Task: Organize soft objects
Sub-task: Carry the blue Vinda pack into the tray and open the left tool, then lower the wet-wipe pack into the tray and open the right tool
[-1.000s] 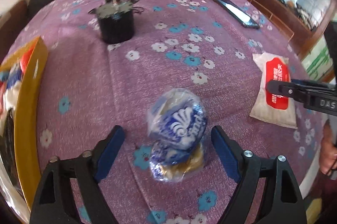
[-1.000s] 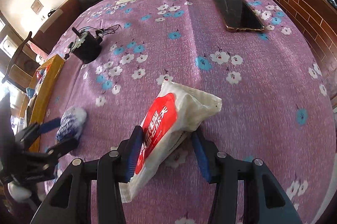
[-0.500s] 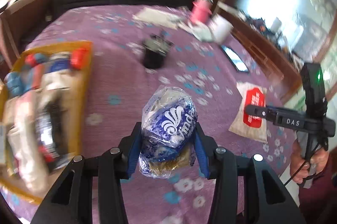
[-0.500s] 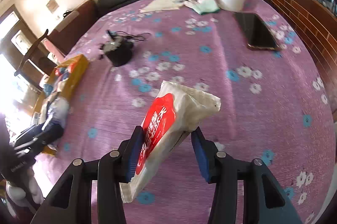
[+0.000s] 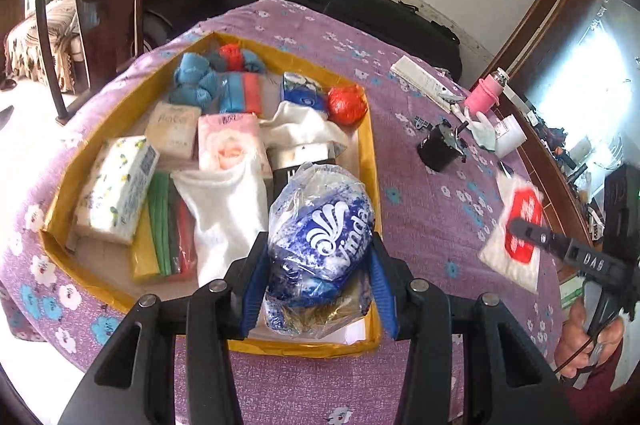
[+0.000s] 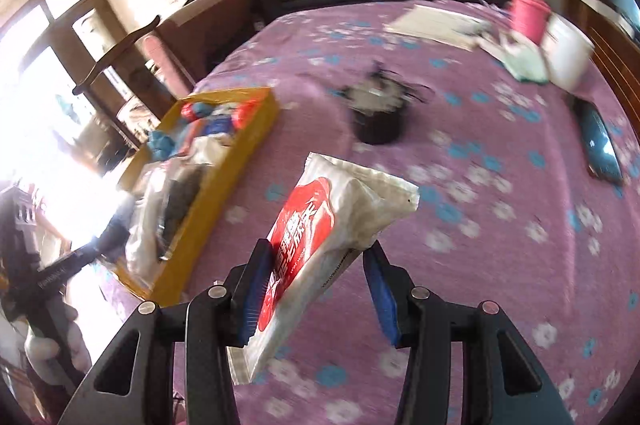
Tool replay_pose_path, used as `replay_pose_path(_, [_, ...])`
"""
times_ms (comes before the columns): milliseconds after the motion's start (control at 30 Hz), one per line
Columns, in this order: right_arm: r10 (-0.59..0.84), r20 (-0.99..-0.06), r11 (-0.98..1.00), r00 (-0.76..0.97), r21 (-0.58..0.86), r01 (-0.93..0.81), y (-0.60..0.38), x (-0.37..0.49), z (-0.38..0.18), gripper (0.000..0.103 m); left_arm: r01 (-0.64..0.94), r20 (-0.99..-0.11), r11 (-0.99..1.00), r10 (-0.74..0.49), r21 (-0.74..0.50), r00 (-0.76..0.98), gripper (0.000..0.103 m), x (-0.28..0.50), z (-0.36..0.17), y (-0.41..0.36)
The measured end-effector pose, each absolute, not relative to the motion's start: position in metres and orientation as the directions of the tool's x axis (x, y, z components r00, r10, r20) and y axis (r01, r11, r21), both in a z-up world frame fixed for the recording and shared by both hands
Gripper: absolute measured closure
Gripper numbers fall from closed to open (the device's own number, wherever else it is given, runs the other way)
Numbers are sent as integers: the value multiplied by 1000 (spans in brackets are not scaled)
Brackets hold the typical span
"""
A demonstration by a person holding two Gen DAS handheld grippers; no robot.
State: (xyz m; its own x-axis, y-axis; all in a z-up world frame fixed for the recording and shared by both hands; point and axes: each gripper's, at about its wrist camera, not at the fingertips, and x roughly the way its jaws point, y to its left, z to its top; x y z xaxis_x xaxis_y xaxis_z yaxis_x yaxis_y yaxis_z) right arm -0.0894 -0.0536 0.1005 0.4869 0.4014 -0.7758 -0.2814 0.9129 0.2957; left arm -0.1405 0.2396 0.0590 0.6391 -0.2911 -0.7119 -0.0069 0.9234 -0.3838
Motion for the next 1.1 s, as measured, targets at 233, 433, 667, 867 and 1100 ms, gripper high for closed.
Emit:
replay_pose_path(233, [413,-768,897,489,251,-363,8,-70,120,52,36,-719,911,-348,-411,601,57,-132,39,228])
replay_pose_path(433, [415,-770,890,485,233,-391,40,-50,125,52,61,-746,919,-353,-389,564,47,-126,26,222])
replay_pose_path(667, [425,-782,883,456,248,-398,69,-22,121,52,81,-691,908,-367,-411,623,27,-143,48,238])
replay_pose_path(867, [406,-795,885,450,219,-411,103,-4,113,52,34,-664,914,-318,-404,677,26,-161,61,267])
replay_pose_path(1100, [328,-803,898,498,102,-428,126,-16,109,52,-33,-646,897,-292,-442,705,25,-171,61,300])
